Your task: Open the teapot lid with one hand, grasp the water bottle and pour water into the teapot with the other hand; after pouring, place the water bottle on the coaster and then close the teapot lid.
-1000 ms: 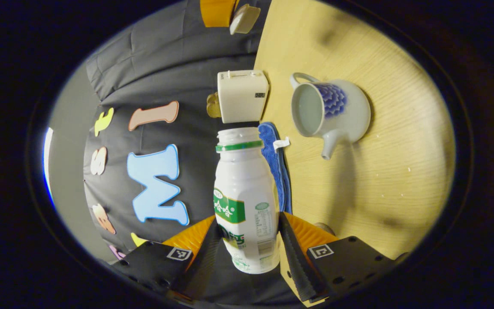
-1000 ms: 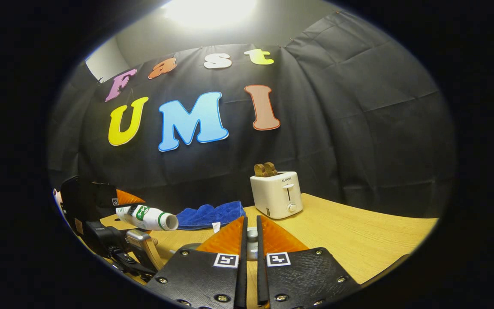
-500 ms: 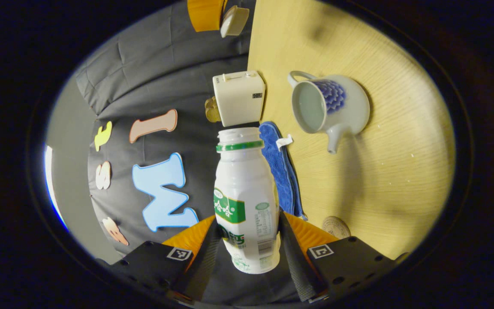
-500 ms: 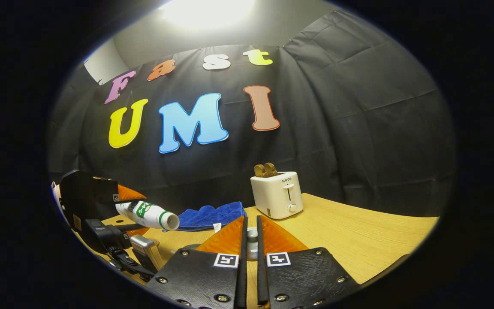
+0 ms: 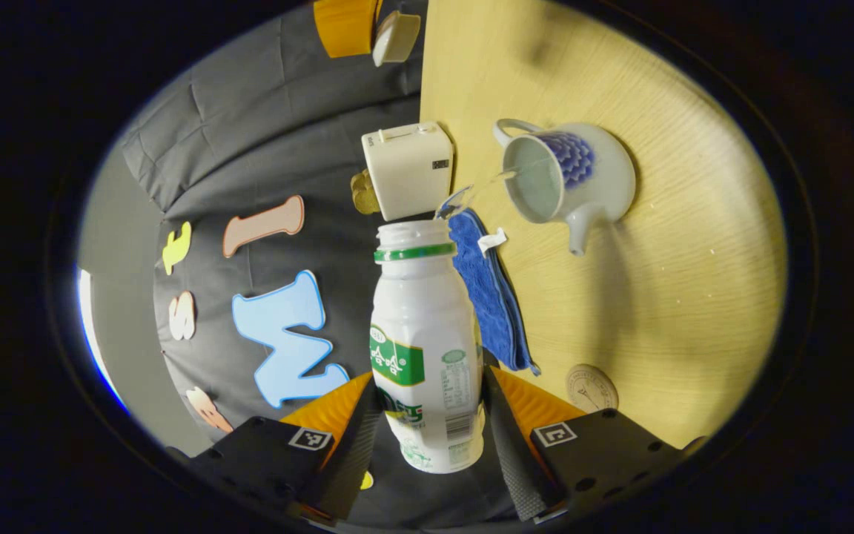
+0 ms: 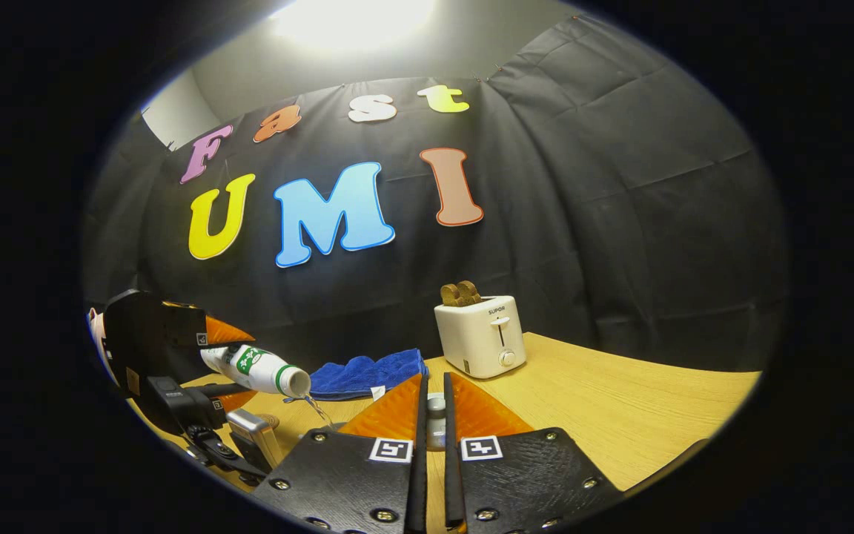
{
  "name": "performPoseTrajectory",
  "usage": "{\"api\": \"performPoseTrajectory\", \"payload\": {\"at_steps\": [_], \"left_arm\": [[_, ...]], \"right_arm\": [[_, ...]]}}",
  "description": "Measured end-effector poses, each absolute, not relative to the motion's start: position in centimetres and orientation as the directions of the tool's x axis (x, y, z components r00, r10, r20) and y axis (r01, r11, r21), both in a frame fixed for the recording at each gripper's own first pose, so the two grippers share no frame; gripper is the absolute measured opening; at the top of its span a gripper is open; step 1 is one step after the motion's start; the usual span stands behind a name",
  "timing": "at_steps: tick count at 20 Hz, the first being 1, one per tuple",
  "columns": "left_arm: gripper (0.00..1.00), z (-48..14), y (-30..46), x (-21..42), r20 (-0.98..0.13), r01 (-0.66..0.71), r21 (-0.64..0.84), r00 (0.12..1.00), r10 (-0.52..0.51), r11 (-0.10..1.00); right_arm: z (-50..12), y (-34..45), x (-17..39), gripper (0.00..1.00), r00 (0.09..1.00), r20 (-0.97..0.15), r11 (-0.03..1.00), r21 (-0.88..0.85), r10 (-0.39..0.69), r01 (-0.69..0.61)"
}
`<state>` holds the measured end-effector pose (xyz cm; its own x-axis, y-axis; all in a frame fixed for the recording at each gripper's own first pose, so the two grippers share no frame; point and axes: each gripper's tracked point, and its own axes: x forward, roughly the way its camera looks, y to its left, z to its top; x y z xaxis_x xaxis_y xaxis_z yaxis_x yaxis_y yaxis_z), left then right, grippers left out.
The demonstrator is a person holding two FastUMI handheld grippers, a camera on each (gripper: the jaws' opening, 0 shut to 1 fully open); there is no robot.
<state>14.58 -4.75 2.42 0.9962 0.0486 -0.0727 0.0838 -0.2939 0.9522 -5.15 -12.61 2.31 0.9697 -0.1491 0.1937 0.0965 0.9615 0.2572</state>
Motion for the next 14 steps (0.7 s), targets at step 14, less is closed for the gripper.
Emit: {"api": "performPoseTrajectory", "payload": {"at_steps": [14], "left_arm": [[0.89, 3.6, -4.7, 14.7, -0.079, 0.092, 0.921, 0.996, 0.05, -0.378]], "right_arm": [[2.4, -12.7, -5.1, 0.09, 0.971, 0.192, 0.959, 0.269, -0.144, 0.089]]}}
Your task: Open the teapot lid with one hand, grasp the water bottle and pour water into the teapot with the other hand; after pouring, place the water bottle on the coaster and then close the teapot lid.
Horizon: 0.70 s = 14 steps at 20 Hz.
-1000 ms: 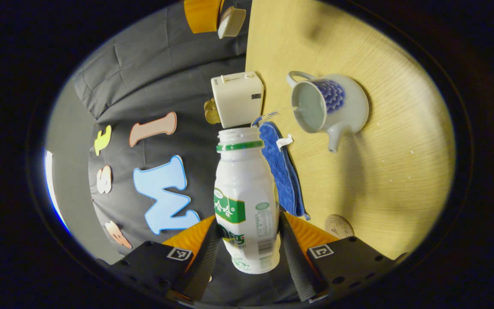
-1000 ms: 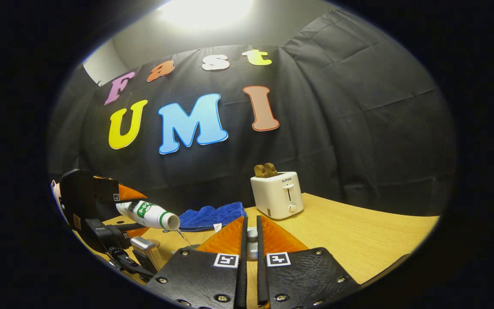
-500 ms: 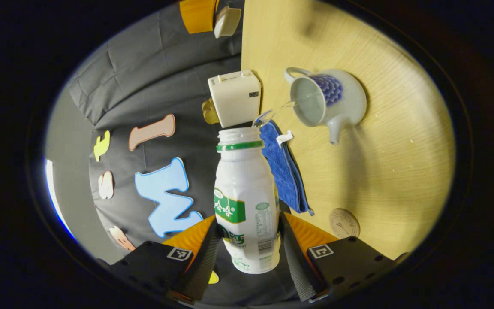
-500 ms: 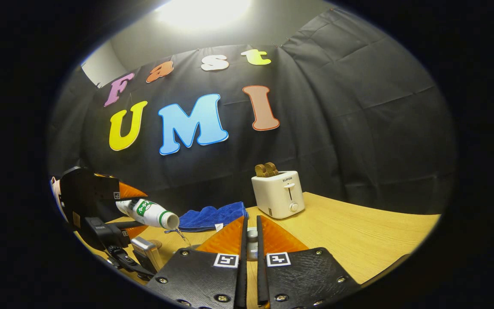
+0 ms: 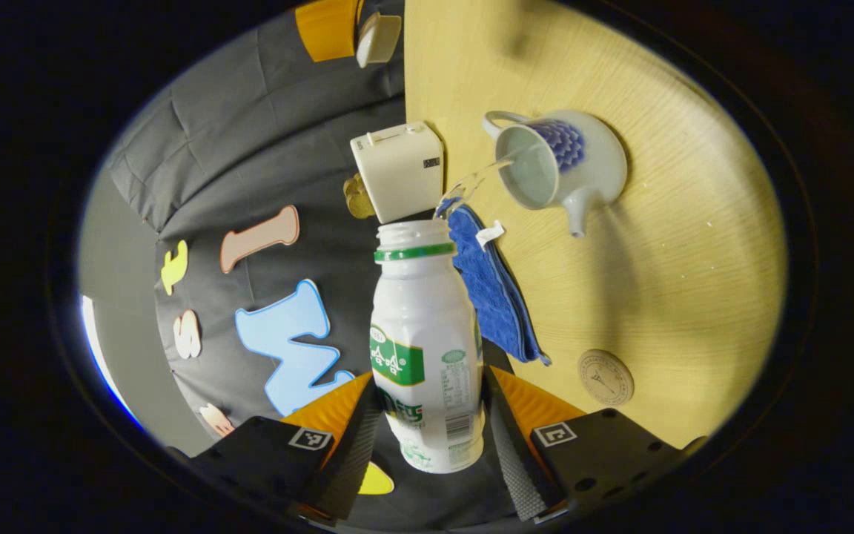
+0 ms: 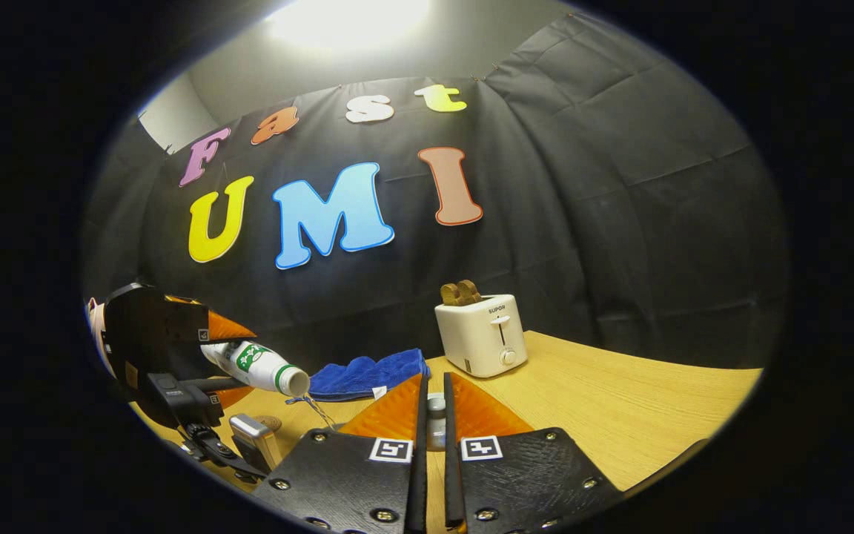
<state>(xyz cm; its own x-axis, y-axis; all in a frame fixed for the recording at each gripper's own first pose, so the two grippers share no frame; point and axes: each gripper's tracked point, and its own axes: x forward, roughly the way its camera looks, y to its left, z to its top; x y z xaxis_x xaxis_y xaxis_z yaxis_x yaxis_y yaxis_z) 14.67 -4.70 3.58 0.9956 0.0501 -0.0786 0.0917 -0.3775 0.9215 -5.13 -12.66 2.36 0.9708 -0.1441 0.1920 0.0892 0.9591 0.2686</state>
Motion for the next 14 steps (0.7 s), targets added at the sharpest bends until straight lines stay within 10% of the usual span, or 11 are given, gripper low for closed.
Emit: {"api": "performPoseTrajectory", "payload": {"at_steps": [14], "left_arm": [[0.89, 4.15, -4.95, 14.83, -0.092, 0.103, 0.874, 0.995, 0.047, -0.475]], "right_arm": [[2.51, -12.73, -5.22, 0.09, 0.97, 0.196, 0.958, 0.276, -0.141, 0.083]]}}
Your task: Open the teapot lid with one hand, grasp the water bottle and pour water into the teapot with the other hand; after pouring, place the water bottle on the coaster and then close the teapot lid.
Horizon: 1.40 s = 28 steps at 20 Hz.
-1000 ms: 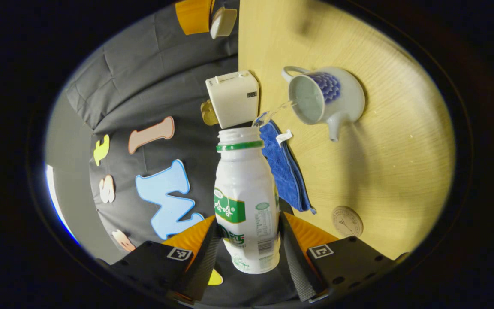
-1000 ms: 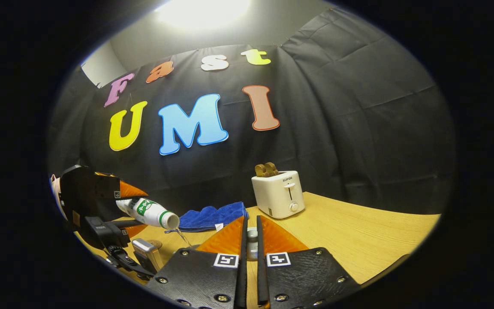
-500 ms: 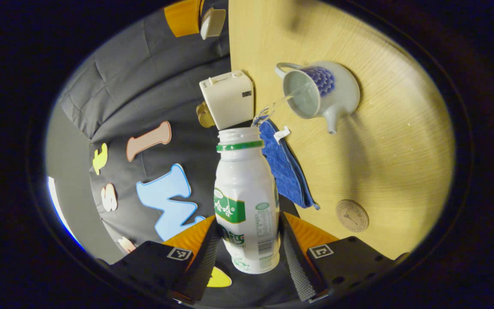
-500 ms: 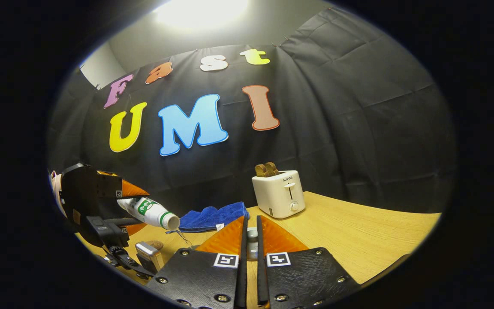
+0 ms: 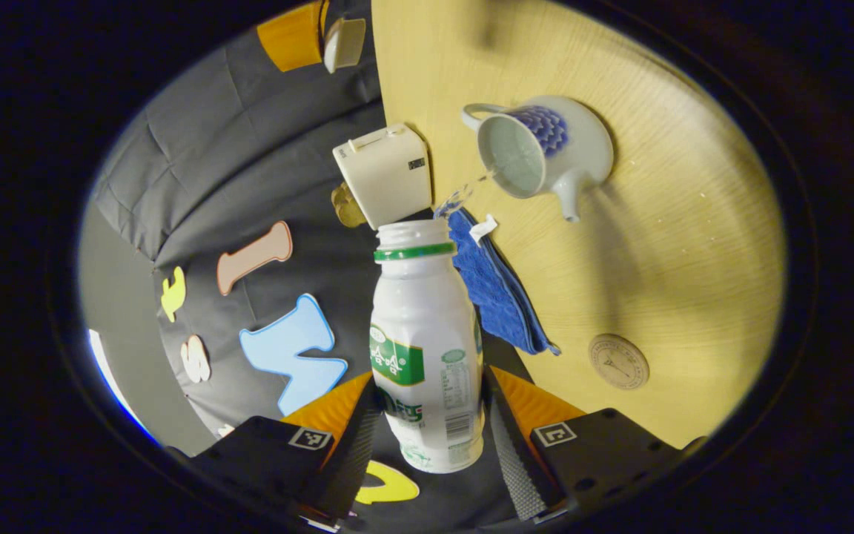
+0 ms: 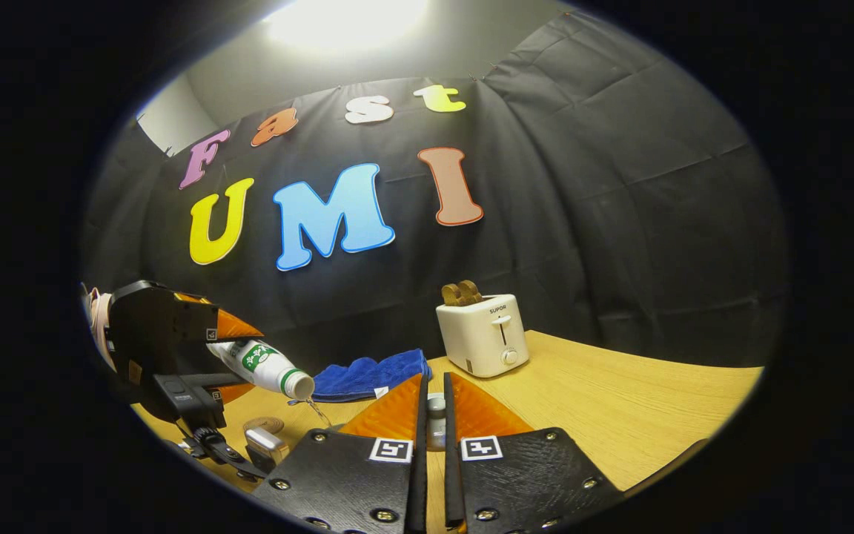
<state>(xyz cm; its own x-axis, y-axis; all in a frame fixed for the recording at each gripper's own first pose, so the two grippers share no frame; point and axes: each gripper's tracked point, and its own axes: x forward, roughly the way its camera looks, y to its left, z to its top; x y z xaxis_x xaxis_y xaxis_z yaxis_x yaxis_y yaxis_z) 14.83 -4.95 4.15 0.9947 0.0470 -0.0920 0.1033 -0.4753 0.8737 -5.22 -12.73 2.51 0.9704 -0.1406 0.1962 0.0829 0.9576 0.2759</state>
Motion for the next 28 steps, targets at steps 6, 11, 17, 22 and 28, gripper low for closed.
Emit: {"api": "performPoseTrajectory", "payload": {"at_steps": [6, 11, 17, 22, 28], "left_arm": [[0.83, 4.5, -5.3, 14.9, -0.1, 0.108, 0.851, 0.994, 0.044, -0.514], [0.84, 4.7, -5.6, 14.9, -0.102, 0.111, 0.828, 0.994, 0.046, -0.549], [0.79, 5.4, -6.0, 15.0, -0.08, 0.085, 0.798, 0.996, 0.036, -0.596], [0.83, 5.6, -6.5, 15.1, -0.07, 0.067, 0.782, 0.997, 0.019, -0.619], [0.89, 5.6, -7.1, 15.0, -0.072, 0.062, 0.765, 0.997, 0.011, -0.641]], "right_arm": [[2.5, -12.8, -5.2, 0.09, 0.97, 0.199, 0.956, 0.282, -0.139, 0.079], [2.5, -12.9, -5.2, 0.09, 0.97, 0.198, 0.953, 0.293, -0.14, 0.078], [2.5, -13.0, -5.1, 0.09, 0.971, 0.197, 0.951, 0.299, -0.138, 0.075], [2.4, -13.1, -5.2, 0.09, 0.97, 0.197, 0.95, 0.303, -0.141, 0.076], [2.4, -13.2, -5.1, 0.09, 0.971, 0.194, 0.949, 0.305, -0.141, 0.077]]}}
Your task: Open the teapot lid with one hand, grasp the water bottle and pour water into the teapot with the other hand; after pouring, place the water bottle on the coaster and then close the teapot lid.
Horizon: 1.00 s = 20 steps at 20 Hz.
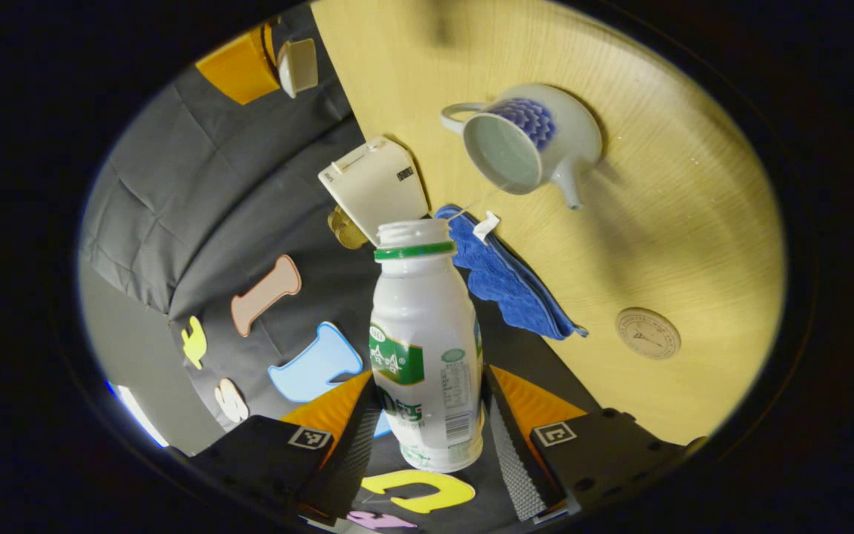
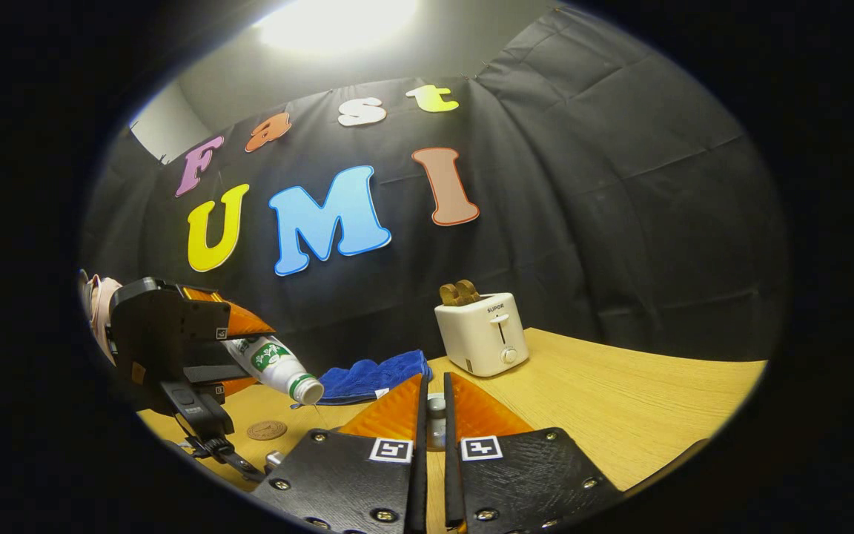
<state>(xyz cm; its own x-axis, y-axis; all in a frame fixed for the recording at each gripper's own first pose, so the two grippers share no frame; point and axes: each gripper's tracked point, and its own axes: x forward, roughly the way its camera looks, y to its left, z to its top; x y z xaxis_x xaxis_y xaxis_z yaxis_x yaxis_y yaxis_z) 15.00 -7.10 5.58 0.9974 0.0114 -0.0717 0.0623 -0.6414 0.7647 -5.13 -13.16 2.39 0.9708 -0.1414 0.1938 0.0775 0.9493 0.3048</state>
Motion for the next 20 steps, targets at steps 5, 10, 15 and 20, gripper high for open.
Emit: {"api": "performPoseTrajectory", "payload": {"at_steps": [5, 10, 15, 20], "left_arm": [[0.89, 5.2, -7.5, 15.1, -0.079, 0.06, 0.776, 0.997, -0.002, -0.628], [0.8, 2.8, -6.8, 15.0, -0.14, 0.114, 0.923, 0.989, -0.046, -0.367], [0.89, 1.0, -4.9, 14.3, -0.155, 0.151, 0.987, 0.985, -0.076, -0.056], [0.89, -1.0, -2.4, 13.0, -0.176, 0.197, 0.922, 0.98, -0.091, 0.335]], "right_arm": [[2.4, -13.2, -5.1, 0.09, 0.971, 0.191, 0.948, 0.308, -0.142, 0.078], [2.1, -13.3, -4.9, 0.09, 0.974, 0.18, 0.944, 0.322, -0.14, 0.076], [2.1, -12.8, -4.7, 0.09, 0.976, 0.179, 0.952, 0.297, -0.126, 0.068], [1.5, -11.5, -3.5, 0.09, 0.985, 0.145, 0.967, 0.248, -0.094, 0.056]]}}
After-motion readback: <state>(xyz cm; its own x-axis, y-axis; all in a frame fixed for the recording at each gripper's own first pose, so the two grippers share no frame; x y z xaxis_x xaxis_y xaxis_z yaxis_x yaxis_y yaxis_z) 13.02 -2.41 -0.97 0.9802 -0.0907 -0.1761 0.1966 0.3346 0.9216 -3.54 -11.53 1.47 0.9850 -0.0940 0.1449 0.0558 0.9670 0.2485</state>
